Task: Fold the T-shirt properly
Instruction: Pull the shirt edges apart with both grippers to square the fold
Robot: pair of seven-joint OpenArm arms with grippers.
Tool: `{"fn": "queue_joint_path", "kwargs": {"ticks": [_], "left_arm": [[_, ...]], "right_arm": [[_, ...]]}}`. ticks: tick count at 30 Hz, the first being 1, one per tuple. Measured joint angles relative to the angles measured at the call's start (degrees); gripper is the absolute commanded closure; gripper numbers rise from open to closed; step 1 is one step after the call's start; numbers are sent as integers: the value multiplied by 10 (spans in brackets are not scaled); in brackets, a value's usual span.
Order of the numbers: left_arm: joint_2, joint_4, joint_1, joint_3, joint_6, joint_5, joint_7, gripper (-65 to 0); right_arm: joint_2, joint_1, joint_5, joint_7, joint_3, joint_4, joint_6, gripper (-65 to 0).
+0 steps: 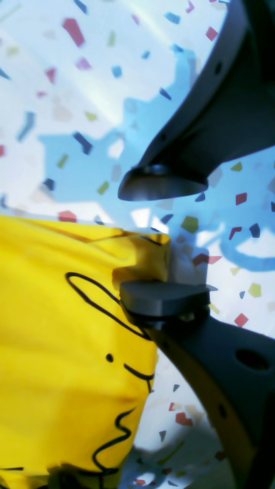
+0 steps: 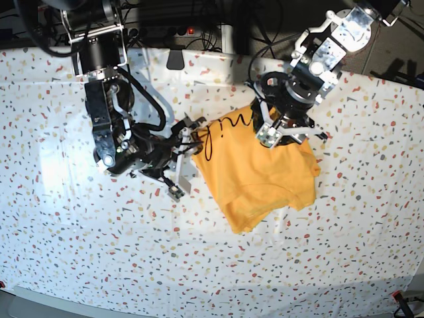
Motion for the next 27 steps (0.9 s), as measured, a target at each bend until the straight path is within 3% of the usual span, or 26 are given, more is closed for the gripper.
{"fn": "queue_joint_path", "kwargs": {"ticks": [8,14,22,27], "left_arm": [[-14,-40,-2,0,-10,100,-2,-266],[-30,-40,-3,0,-64,108,-26,-266],[-30,-42,-48,0,-71,105,-20,-266],[-34,-42,-77,0,-71,105,-18,-266]], "right_arm": [[-9,-45,62,2,0,0,-2,-325],[-45,-49,63,2,0,0,-1,-325],[-102,-49,62,0,1,0,0,-325],[-110,-49,64,-14,0,0,0,-325]]}}
